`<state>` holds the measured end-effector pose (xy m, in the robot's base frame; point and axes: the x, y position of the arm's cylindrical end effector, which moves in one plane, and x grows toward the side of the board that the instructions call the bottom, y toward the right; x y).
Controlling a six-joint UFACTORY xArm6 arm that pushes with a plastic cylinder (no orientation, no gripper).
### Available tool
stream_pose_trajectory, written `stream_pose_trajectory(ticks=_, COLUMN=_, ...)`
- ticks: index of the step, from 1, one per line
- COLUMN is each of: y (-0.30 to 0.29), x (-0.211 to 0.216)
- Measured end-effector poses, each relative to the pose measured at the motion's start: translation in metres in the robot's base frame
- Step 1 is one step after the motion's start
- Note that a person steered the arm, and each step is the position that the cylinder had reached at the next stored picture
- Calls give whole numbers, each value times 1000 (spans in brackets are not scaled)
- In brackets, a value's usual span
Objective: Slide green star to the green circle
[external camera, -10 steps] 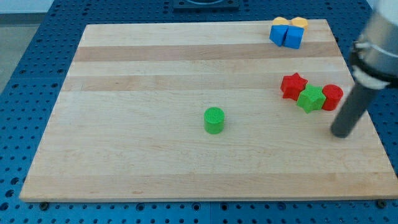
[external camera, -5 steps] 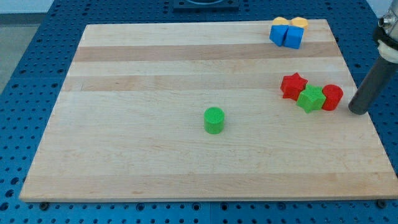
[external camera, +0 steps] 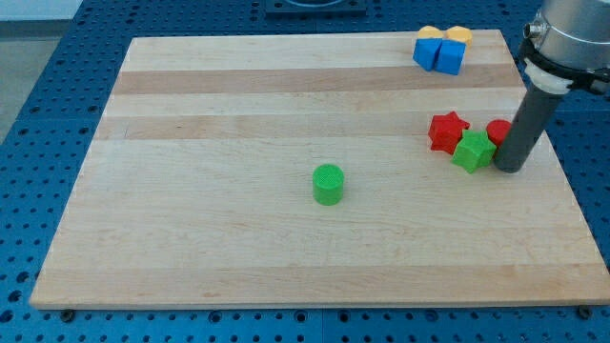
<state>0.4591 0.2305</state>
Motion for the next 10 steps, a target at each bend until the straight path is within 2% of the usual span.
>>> stream_pose_trajectory(ticks=3, y=25, x=-5)
stream_pose_trajectory(ticks=5, y=17, x=-27)
stream_pose_trajectory(ticks=6, y=-6, x=-29)
stream_pose_trajectory(ticks=7, y=-30, x=-26)
stream_pose_trajectory(ticks=10, y=-82, x=29)
